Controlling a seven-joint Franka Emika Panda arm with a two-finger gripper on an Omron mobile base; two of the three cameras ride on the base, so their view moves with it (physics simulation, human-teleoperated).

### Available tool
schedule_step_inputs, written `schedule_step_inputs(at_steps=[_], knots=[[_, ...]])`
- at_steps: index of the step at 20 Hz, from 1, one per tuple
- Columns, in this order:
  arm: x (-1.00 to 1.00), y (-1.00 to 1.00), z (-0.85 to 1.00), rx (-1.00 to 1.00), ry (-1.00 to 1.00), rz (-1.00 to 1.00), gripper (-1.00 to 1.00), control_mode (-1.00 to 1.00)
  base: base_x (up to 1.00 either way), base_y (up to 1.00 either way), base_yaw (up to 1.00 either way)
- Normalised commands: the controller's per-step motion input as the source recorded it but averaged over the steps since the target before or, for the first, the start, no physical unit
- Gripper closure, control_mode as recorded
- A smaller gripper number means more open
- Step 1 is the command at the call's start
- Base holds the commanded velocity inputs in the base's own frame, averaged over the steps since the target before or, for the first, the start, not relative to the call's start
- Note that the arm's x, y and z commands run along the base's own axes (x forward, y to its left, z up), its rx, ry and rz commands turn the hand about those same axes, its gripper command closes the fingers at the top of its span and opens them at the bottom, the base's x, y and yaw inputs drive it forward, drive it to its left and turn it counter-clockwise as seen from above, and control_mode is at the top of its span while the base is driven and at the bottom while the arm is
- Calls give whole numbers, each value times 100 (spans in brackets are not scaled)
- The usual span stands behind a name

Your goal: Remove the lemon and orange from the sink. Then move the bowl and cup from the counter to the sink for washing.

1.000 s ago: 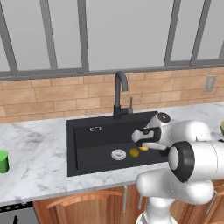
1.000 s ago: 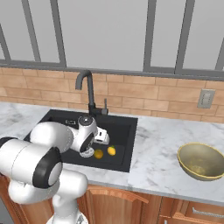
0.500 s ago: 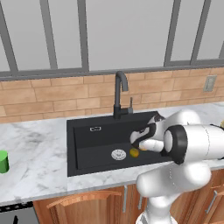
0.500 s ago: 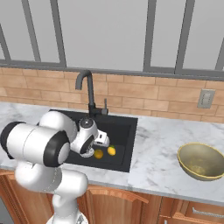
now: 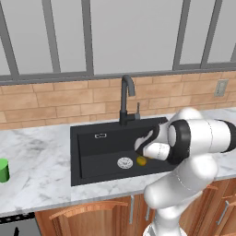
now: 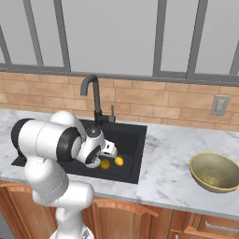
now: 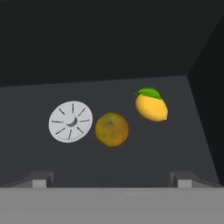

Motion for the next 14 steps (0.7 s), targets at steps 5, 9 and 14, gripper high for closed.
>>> schedule_step_inputs(at_steps=[5, 9, 14], knots=[[14, 1, -19, 0, 1, 0, -100, -100, 0, 0, 0], [14, 2, -21, 0, 0, 0, -100, -100, 0, 0, 0], [14, 1, -21, 0, 2, 0, -100, -100, 0, 0, 0]])
